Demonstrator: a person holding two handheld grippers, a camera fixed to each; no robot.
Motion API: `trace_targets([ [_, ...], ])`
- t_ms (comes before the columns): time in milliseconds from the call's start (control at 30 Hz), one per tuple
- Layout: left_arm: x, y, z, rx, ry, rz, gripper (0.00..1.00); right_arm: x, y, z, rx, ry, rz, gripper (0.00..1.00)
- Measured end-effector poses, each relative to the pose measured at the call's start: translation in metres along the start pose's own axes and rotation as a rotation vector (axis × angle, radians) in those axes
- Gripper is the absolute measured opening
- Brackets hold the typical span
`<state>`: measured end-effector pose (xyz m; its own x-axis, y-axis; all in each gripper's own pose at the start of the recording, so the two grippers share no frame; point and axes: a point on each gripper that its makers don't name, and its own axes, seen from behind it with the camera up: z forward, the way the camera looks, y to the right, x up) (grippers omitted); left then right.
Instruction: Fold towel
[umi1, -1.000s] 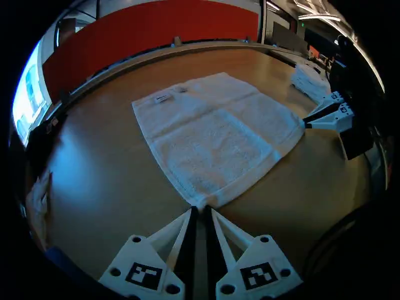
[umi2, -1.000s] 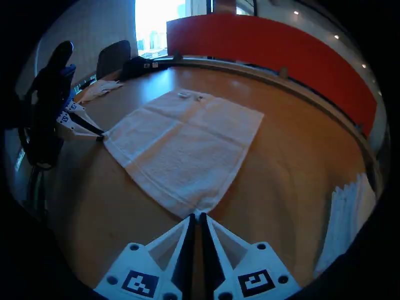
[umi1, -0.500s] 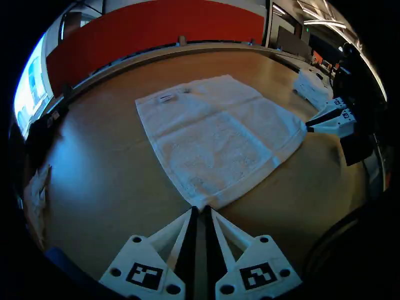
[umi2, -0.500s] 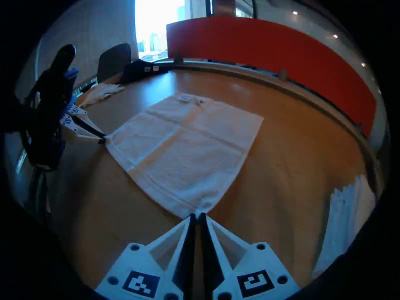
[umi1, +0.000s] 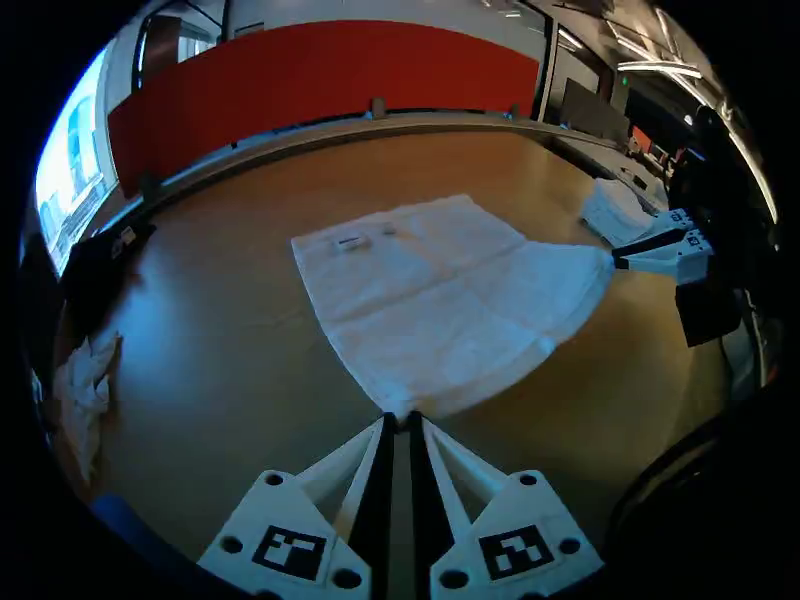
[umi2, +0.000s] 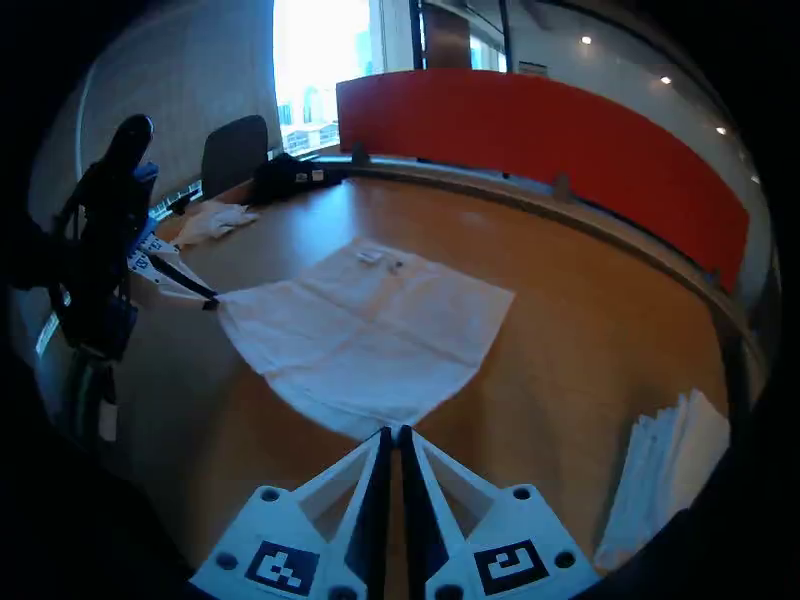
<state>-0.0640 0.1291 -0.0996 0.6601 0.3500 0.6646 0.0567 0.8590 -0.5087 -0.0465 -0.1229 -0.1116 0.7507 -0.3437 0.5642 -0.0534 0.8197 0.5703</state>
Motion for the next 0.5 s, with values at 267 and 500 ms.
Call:
trace_targets([
  [267,0.024,0.006,-0.028,-0.011,0.035,-0.03,0.11,0.036,-0.005,-0.032,0.008,0.053,0.025,0.07],
  [500,0.034,0.015,-0.051,-0.029,0.047,-0.066,0.11,0.05,-0.01,-0.056,0.017,0.07,0.036,0.07],
])
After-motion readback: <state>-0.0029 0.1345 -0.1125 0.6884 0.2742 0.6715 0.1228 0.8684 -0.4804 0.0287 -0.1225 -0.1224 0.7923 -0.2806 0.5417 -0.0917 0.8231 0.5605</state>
